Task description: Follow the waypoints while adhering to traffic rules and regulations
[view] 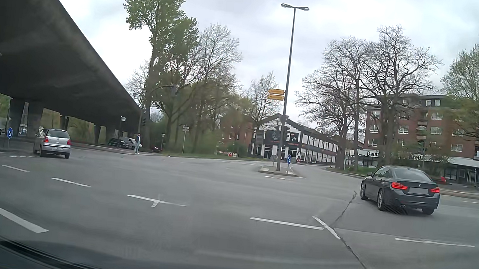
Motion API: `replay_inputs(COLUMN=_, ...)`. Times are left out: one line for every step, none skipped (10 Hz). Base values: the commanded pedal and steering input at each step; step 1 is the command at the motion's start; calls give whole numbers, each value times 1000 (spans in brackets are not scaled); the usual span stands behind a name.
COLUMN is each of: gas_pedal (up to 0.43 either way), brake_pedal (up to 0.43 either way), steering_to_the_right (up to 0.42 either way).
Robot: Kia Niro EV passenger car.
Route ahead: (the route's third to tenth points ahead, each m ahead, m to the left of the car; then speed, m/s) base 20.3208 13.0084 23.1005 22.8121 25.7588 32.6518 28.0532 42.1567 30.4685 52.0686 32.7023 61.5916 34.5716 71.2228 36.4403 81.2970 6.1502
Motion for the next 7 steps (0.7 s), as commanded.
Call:
replay_inputs(gas_pedal=197, brake_pedal=6, steering_to_the_right=-24)
replay_inputs(gas_pedal=197, brake_pedal=0, steering_to_the_right=-28)
replay_inputs(gas_pedal=197, brake_pedal=0, steering_to_the_right=-32)
replay_inputs(gas_pedal=197, brake_pedal=0, steering_to_the_right=-40)
replay_inputs(gas_pedal=197, brake_pedal=0, steering_to_the_right=-52)
replay_inputs(gas_pedal=197, brake_pedal=0, steering_to_the_right=-65)
replay_inputs(gas_pedal=197, brake_pedal=0, steering_to_the_right=-75)
